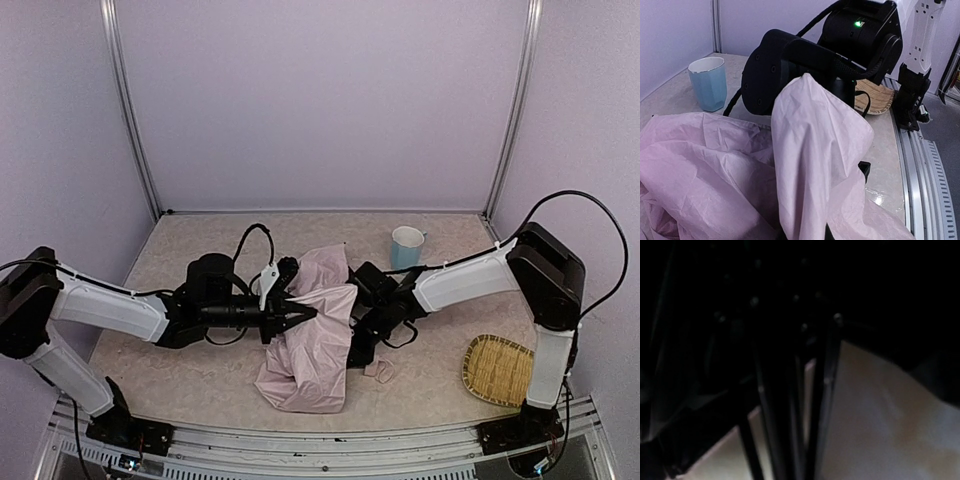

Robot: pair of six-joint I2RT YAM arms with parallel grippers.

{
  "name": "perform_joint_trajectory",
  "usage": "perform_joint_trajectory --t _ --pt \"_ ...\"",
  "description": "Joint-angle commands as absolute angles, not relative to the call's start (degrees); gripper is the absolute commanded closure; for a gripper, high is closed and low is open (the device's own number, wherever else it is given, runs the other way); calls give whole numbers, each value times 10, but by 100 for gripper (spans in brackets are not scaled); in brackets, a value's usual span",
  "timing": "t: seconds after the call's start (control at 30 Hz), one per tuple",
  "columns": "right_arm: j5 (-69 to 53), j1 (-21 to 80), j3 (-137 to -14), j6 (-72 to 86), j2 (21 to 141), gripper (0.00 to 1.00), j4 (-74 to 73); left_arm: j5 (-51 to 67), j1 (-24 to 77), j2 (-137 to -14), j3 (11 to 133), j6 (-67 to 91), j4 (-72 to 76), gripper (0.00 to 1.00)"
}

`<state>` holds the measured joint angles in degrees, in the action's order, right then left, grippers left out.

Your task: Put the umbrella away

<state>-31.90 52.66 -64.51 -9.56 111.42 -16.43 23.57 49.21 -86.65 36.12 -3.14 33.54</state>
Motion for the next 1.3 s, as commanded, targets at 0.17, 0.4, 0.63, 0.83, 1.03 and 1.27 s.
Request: perform_joint_trajectory --t 0.17,0.4,0.63,0.83,1.03,1.27 --pt "-306 579 -577 -112 1020 66 -118 206 440 -890 272 -20 409 97" --pt "-289 556 -547 -86 964 14 -103 285 459 -753 218 -28 416 91" --pt "-272 542 -515 -37 865 0 -93 229 464 -709 211 -25 383 90" --pt "-247 536 -413 33 800 3 -32 172 465 -752 228 3 390 65" --pt "-236 514 -393 215 802 19 -1 164 469 -745 327 71 228 20" --pt "-202 515 -366 336 780 23 -46 129 607 -557 324 54 180 1"
